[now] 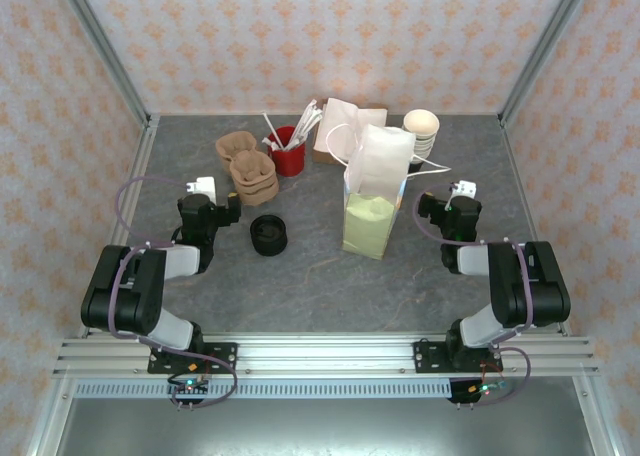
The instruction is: Pack the takeout coffee
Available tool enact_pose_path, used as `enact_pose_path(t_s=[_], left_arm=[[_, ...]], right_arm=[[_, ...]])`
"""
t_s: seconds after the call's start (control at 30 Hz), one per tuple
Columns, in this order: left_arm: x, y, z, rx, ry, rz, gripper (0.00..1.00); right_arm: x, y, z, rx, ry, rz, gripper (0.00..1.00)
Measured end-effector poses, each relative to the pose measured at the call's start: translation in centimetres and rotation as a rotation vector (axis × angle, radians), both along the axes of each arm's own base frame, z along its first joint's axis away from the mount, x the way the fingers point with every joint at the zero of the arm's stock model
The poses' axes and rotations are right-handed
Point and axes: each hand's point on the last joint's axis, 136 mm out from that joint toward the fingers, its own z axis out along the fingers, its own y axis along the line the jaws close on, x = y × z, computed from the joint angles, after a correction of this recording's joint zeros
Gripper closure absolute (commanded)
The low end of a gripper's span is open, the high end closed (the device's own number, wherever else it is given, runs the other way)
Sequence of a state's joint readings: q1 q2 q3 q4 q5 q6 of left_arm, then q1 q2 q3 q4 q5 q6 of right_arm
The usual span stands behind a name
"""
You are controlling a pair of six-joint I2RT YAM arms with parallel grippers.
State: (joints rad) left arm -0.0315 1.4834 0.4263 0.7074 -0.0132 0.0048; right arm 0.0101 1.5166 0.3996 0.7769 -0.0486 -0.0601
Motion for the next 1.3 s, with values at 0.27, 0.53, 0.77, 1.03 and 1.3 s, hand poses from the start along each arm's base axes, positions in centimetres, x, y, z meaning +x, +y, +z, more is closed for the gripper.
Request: enact_pose_path(t_s=[0.27, 0.53, 0.77, 1.03, 1.3], left_arm=[[-3.1, 0.2, 5.8, 0.033, -0.104, 0.069, 0.00], [-8.2, 3.6, 19.0, -0.153, -0.295, 0.323, 0.00], [-10.5, 2.9, 23.1, -0.296, -0.252, 0.321, 0.00], [-10.5, 0.5, 21.6, -0.352, -0.104, 0.221, 0.00], [-10.4, -1.1, 21.1, -0.388, -0.047, 0.143, 0.00]], right_arm=[[-1.3, -0.7, 4.1, 0.008, -0.031, -0.049, 0.01], [-2.8, -2.5, 13.9, 0.145, -0.089, -0.221, 0.01], [-2.8, -2.6, 20.2, 0.298, -0.036, -0.314, 0.04], [2.0, -1.0, 23.0, 0.407, 0.062, -0.287, 0.21], [7.1, 1.5, 17.5, 0.454, 0.271, -0.244, 0.30]])
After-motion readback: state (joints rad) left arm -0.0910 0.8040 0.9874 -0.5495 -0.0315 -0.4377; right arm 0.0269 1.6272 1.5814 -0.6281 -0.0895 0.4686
